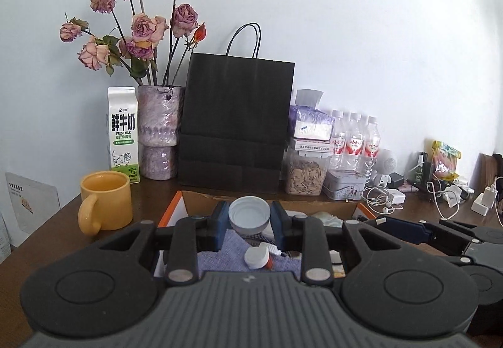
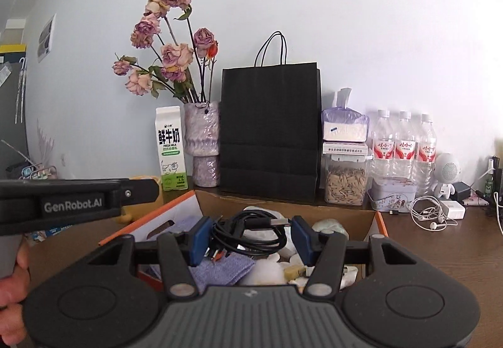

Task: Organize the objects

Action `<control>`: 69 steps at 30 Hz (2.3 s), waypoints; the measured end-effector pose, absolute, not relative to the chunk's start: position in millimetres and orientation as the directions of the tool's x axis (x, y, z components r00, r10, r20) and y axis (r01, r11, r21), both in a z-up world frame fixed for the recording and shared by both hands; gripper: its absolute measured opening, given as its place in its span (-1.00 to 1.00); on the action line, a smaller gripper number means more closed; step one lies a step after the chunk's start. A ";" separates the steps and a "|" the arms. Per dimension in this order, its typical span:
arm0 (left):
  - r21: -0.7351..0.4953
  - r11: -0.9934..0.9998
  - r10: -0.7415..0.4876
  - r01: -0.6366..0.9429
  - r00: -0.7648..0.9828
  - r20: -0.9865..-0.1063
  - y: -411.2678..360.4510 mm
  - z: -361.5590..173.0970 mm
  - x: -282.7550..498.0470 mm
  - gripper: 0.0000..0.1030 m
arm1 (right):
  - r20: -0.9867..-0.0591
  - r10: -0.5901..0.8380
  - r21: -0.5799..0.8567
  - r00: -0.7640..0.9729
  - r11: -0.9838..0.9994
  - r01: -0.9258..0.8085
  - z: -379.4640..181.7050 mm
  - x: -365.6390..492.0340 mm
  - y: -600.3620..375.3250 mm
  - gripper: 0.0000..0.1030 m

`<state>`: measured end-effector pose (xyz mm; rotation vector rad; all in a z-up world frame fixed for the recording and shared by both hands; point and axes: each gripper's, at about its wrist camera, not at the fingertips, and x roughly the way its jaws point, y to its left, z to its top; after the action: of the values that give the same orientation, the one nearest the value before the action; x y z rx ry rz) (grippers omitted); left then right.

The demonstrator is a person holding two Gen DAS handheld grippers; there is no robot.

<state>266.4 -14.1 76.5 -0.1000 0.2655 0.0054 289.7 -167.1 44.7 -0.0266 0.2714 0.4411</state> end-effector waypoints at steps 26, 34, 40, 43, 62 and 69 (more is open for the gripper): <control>-0.066 0.991 0.085 -0.113 0.937 -0.338 3.9 49.8 324.5 1.00 | -0.367 0.329 0.078 0.870 0.943 -0.324 12.7 353.2 -180.6 1.00; -0.074 0.994 0.056 -0.085 0.941 -0.334 5.6 62.3 301.2 1.00 | -0.348 0.330 0.054 0.878 0.942 -0.332 20.8 336.6 -182.6 1.00; -0.076 0.997 0.005 -0.032 0.942 -0.335 13.2 67.6 257.9 1.00 | -0.343 0.337 0.032 0.877 0.937 -0.347 34.0 298.2 -189.1 1.00; -0.053 0.998 -0.003 -0.017 0.939 -0.345 15.4 65.1 234.0 1.00 | -0.339 0.346 0.019 0.875 0.932 -0.361 38.8 273.2 -192.9 1.00; -0.049 0.999 -0.019 -0.004 0.885 -0.466 18.5 37.9 149.0 1.00 | -0.440 0.371 0.062 0.818 0.921 -0.384 20.8 183.1 -197.9 1.00; -0.045 0.999 -0.013 -0.008 0.889 -0.458 17.5 40.0 140.2 1.00 | -0.431 0.376 0.059 0.821 0.919 -0.390 23.3 174.3 -196.4 1.00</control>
<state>140.2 17.5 40.0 -0.0457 0.4759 -0.0029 174.3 -196.4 23.3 -0.0325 0.4516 0.4077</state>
